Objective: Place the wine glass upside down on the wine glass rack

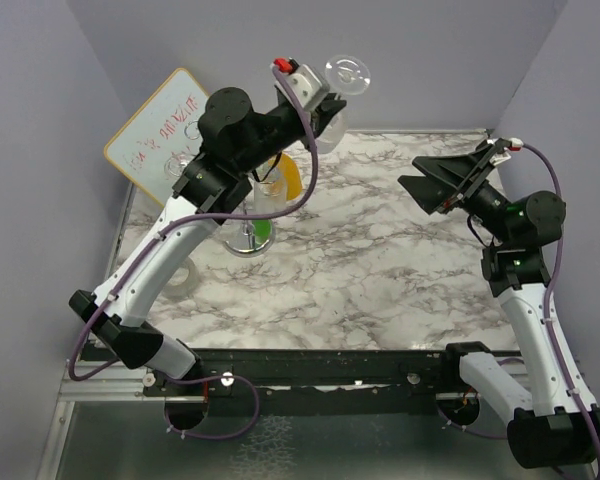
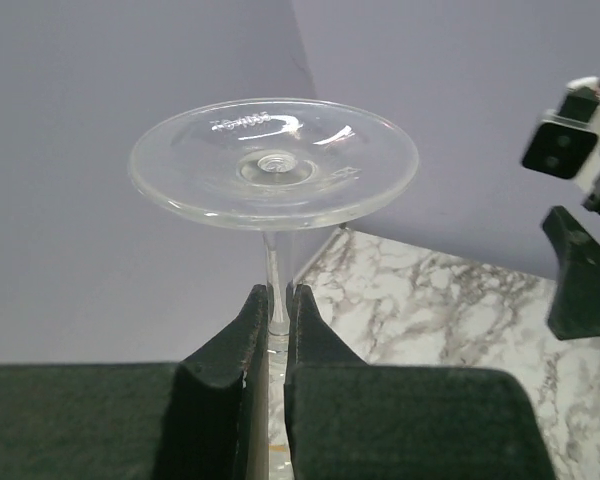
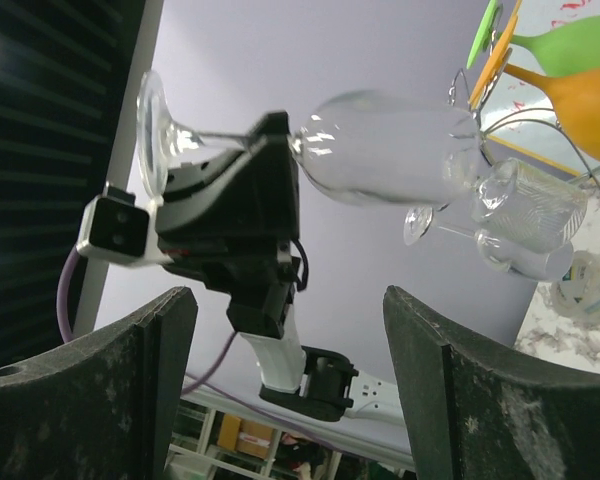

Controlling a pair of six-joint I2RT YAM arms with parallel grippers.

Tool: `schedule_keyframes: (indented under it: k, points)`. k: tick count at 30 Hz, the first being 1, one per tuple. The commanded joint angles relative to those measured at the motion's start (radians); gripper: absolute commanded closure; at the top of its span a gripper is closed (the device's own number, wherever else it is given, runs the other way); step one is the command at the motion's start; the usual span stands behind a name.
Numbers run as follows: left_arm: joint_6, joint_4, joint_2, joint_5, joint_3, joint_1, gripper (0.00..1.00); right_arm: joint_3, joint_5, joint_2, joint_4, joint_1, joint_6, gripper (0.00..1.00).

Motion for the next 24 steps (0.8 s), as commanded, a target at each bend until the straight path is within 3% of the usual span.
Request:
schedule_keyframes:
  k: [1,18,24]
  points:
    - [-0.098,0.042,0.015,-0.003,0.069,0.084,1.0,-0.016,0.028,-0.024,-0.026,0.001,-0.066,0.2]
    - [-0.188,0.062,-0.077,-0.211,0.064,0.426,1.0,-0.061,0.039,-0.027,-0.044,0.001,-0.114,0.23]
    - [-0.141,0.049,-0.108,-0.396,0.014,0.52,1.0,-0.085,0.039,-0.027,-0.043,0.0,-0.115,0.24]
